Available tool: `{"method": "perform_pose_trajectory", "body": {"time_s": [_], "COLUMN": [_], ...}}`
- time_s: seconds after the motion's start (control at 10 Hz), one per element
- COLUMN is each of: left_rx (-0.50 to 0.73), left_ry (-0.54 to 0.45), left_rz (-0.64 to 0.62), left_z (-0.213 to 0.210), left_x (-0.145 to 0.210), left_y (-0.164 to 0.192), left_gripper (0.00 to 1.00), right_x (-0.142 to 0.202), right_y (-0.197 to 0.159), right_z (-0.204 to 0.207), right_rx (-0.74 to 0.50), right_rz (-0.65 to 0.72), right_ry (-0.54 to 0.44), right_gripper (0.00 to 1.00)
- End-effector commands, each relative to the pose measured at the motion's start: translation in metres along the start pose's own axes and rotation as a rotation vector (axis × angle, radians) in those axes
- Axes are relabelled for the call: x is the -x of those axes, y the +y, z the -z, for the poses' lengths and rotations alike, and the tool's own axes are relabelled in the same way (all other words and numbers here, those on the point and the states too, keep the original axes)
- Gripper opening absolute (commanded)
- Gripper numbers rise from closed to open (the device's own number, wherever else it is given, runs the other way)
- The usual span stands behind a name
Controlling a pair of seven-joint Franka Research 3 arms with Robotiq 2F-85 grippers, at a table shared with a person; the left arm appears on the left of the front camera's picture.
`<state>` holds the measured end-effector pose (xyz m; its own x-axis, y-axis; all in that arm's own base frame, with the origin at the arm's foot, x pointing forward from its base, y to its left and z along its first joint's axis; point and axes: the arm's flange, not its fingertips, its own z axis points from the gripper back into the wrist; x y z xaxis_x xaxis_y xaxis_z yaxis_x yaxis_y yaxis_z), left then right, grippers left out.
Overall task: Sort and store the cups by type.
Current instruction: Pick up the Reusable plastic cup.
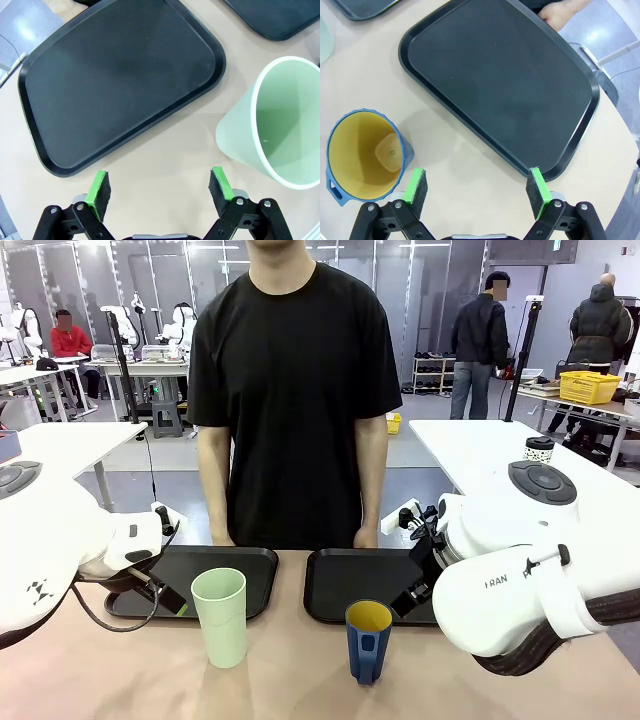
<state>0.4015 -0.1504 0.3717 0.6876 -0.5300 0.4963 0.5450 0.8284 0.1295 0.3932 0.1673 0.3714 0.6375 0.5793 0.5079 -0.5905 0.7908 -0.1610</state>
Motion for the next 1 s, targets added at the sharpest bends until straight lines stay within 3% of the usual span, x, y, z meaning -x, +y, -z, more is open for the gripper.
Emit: {"method": "perform_pose_trajectory", "body": {"time_s": [0.0,0.2,0.3,0.4,0.6,0.7,0.9], "left_rx": [0.0,0.0,-0.108,-0.142,-0.141,-0.118,-0.118], "left_ry": [0.0,0.0,0.0,-0.026,-0.134,-0.153,-0.207], "left_rz": [-0.001,0.0,-0.027,-0.072,-0.113,-0.19,-0.185], "left_z": [0.0,0.0,-0.016,-0.04,-0.081,-0.097,-0.116], "left_x": [0.0,0.0,-0.005,-0.014,-0.029,-0.033,-0.033], "left_y": [0.0,0.0,-0.003,-0.01,-0.024,-0.033,-0.042], "left_gripper": [1.0,1.0,1.0,1.0,1.0,1.0,1.0], "right_x": [0.0,0.0,-0.009,-0.025,-0.043,-0.048,-0.048], "right_y": [0.0,0.0,0.002,0.007,0.015,0.018,0.023], "right_z": [0.0,0.0,-0.016,-0.044,-0.09,-0.108,-0.133], "right_rx": [-0.001,0.0,0.086,0.138,0.241,0.246,0.265], "right_rz": [0.003,0.0,0.009,0.069,0.066,0.112,0.165], "right_ry": [0.0,0.0,0.011,-0.004,-0.053,-0.051,-0.043], "right_gripper": [1.0,1.0,1.0,1.0,1.0,1.0,1.0]}}
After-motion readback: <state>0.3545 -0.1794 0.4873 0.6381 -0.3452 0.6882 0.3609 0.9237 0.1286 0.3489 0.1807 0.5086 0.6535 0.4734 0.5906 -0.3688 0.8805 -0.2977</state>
